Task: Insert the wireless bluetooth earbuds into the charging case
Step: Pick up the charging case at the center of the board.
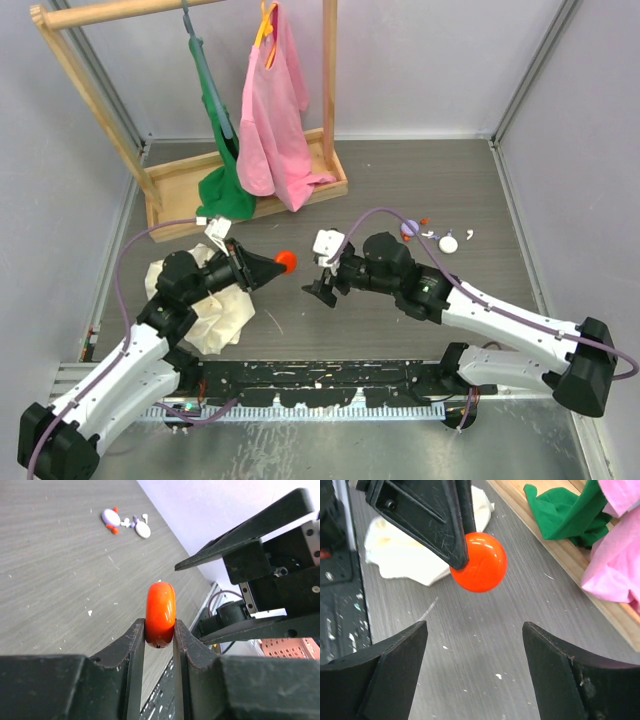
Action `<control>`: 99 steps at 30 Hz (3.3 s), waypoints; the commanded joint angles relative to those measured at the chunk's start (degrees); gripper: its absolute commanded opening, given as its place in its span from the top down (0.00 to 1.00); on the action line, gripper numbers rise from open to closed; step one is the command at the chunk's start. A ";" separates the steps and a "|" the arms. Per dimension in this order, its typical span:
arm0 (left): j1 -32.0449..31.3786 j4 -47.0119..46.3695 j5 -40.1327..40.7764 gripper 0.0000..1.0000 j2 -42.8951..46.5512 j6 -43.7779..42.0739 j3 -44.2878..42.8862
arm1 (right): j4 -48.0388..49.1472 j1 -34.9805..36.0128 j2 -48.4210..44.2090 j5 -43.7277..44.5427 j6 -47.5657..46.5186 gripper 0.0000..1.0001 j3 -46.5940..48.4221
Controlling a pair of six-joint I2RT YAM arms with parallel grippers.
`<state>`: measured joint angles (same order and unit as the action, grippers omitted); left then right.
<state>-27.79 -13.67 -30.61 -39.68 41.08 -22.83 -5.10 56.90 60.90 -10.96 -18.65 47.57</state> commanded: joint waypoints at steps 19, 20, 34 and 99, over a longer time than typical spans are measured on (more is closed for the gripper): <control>-0.25 -16.94 2.74 1.00 8.57 7.45 1.08 | 55.98 -3.82 0.73 -1.44 45.19 0.23 -14.48; -0.25 -17.38 2.75 1.00 8.45 7.82 1.06 | 56.74 -3.82 1.34 -1.36 45.92 0.24 -14.37; -0.29 -23.24 1.54 1.00 6.96 11.74 1.82 | 70.14 -4.14 8.68 -6.67 53.75 0.38 -13.73; -0.25 -10.97 -18.99 0.54 0.26 -2.80 -9.71 | 13.55 -12.36 1.87 -34.10 27.84 0.86 9.17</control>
<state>-27.88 -19.55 -47.42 -38.98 38.02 -30.24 8.23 44.77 62.67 -44.07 11.03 53.25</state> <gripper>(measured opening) 0.482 0.315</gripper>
